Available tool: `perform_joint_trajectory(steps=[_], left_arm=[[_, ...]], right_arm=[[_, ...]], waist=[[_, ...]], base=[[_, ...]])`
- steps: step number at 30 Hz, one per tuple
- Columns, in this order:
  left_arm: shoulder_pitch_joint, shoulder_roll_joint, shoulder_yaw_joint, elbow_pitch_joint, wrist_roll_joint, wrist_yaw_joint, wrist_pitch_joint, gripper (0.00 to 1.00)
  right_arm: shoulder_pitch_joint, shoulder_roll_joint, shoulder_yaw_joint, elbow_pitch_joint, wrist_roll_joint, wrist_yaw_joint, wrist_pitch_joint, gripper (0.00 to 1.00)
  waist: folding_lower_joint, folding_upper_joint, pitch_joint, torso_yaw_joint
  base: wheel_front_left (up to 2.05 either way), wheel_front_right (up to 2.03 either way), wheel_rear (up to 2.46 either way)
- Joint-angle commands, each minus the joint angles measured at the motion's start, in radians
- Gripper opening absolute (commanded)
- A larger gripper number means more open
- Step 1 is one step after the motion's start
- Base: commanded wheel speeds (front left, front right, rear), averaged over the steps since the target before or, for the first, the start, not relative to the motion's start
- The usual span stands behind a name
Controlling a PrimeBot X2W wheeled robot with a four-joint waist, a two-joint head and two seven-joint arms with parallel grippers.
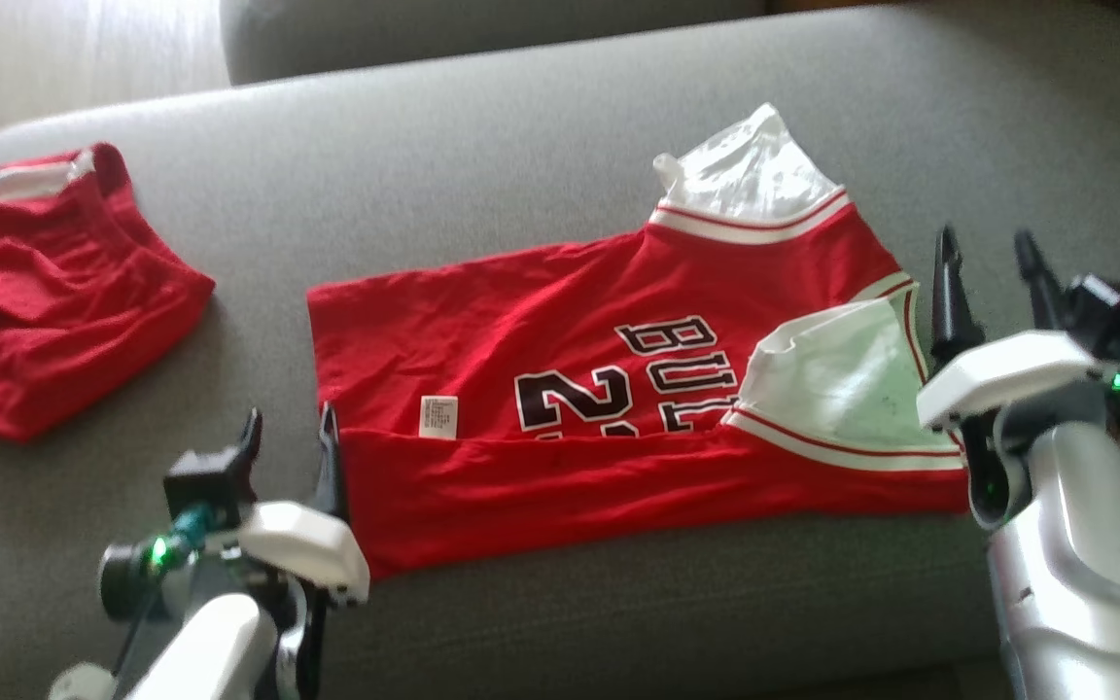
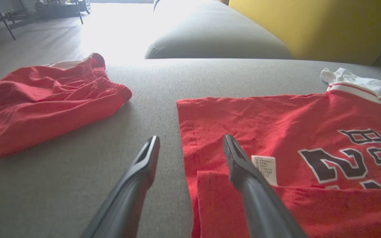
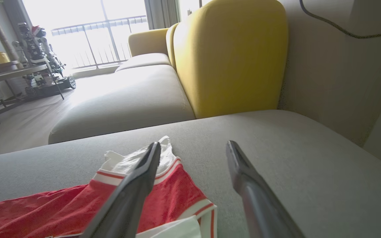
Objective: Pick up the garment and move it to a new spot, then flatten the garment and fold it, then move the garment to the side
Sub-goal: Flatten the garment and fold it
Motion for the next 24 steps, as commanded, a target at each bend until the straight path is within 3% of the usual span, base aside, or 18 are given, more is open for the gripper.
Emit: perform_joint_trajectory(steps=[1,5,11,17,21,24], left_arm=[[-0.061,0.026,0.045,-0.030,0.009,0.006,-0.013,1.00],[-0.156,0.039,0.037,0.006,0.033,-0.003,0.017,1.00],[-0.309,0.050,0.021,0.118,0.070,-0.011,0.075,1.00],[-0.449,0.064,-0.010,0.237,0.097,-0.056,0.137,1.00],[-0.512,0.072,-0.008,0.327,0.107,-0.040,0.179,1.00],[-0.544,0.070,-0.018,0.381,0.110,-0.054,0.197,1.00]], right_arm=[[-0.025,0.002,0.033,-0.058,-0.004,0.000,0.009,1.00],[-0.010,0.002,0.077,-0.239,0.008,0.000,0.077,1.00],[0.014,0.002,0.095,-0.395,0.051,0.000,0.124,1.00],[0.029,0.002,0.107,-0.460,0.102,0.000,0.135,1.00],[0.026,0.002,0.113,-0.468,0.130,0.000,0.124,1.00],[0.026,0.002,0.124,-0.465,0.138,0.000,0.116,1.00]], waist=[[0.0000,0.0000,0.026,-0.002],[0.0000,0.0000,0.108,-0.010],[0.0000,0.0000,0.190,-0.039],[0.0000,0.0000,0.254,-0.071],[0.0000,0.0000,0.275,-0.083],[0.0000,0.0000,0.281,-0.088]], base=[[0.00,0.00,0.00],[0.00,0.00,0.00],[0.00,0.00,0.00],[0.00,0.00,0.00],[0.00,0.00,0.00],[0.00,0.00,0.00]])
